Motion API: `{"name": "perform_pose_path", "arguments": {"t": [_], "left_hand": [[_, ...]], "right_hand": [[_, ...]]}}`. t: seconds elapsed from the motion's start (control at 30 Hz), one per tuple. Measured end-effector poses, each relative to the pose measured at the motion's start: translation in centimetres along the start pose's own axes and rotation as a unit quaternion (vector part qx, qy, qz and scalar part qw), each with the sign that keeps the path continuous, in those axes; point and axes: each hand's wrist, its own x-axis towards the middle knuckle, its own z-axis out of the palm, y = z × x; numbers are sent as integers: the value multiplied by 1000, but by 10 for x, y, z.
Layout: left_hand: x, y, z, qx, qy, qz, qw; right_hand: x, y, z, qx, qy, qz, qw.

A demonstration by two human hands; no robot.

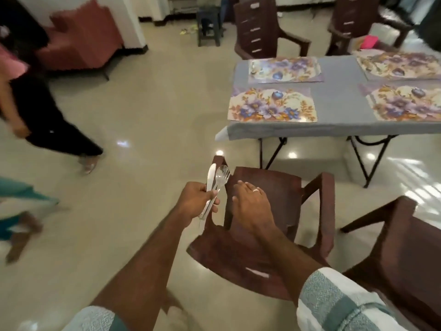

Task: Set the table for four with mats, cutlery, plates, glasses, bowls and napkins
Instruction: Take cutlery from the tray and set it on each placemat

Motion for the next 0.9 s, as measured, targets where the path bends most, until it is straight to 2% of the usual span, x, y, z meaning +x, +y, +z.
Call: {"name": "perform_pose_path", "arguments": {"t": [0.17, 0.27, 0.37, 0.5, 0.63, 0.73, 0.8, 0.9], "left_hand": [[91, 8, -66, 4, -90, 15, 996], [133, 15, -99, 10, -151, 18, 988], [166, 25, -119, -6, -191, 12, 981], [214, 47, -135, -6, -238, 26, 971], [265, 72, -145, 15, -273, 46, 961], [320, 104, -152, 28, -284, 59, 957], [357, 125, -155, 41, -281, 65, 957], [414, 159, -154, 65, -279, 68, 956]], "right_hand": [[75, -43, 30, 10, 66, 121, 990], [111, -82, 38, 21, 61, 222, 973], [146, -103, 44, 106, 75, 278, 952], [196, -130, 43, 279, 145, 382, 869], [258, -143, 47, 484, 215, 396, 750], [322, -134, 51, 567, 251, 409, 670], [363, -121, 57, 589, 253, 404, 652], [421, -100, 58, 596, 257, 392, 652]]}}
